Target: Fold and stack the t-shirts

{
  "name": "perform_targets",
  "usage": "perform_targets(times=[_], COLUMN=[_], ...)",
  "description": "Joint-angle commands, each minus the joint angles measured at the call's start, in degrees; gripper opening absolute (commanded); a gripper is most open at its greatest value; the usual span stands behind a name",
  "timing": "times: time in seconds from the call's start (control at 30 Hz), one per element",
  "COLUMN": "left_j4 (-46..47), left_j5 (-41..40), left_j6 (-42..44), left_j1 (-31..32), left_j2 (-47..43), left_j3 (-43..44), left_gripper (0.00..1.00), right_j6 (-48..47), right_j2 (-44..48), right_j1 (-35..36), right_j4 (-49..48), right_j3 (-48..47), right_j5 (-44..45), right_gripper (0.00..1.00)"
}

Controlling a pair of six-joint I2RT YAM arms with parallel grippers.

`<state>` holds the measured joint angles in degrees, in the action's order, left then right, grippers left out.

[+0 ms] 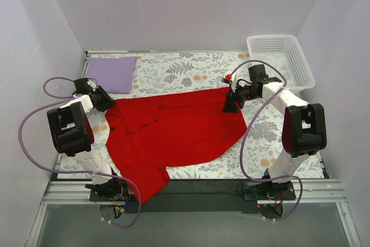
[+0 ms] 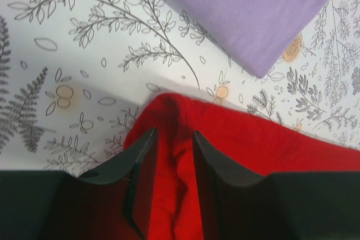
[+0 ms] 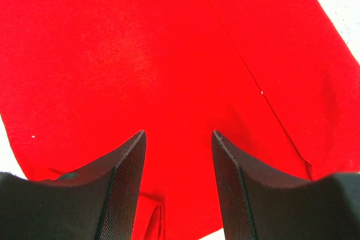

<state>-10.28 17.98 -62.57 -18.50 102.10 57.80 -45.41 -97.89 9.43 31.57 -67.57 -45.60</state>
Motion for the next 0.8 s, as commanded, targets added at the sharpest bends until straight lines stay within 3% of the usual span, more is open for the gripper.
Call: perform_targets(times=[0.0,0.13,0.23,0.5,0.77], left_j4=[-1.1,-2.5,-2.0,2.8,-0.7], left_j5=[0.9,0.4,-0.1,-3.3,-0.3], left_j6=[0.6,0.6,0.6,1.0,3.8], left_j1=[0.1,0.1,0.1,0.1,0.0], left_j2=[2.2,4.3,2.4,-5.4,1.9], left_j3=[3.4,5.7,5.3,1.4,6.3], left_gripper=[0.29,0.22,0.22,0.48,0.5], right_j6=[-0.7,-0.7,-0.2,9.0,18.9], right_j2=[-0.4,-0.6,-1.3,-5.2,-10.1], right_j1=[-0.2,-0.3,-0.3,-0.5,-0.4], right_j4=[0.2,0.2,0.2,-5.5,-11.5], right_j3=[0.1,0.0,-0.5,-3.5,-9.3], right_j5=[-1.2,-0.8,0.8,9.3,16.5], right_gripper=[0.57,0.57,0.57,0.56,0.56])
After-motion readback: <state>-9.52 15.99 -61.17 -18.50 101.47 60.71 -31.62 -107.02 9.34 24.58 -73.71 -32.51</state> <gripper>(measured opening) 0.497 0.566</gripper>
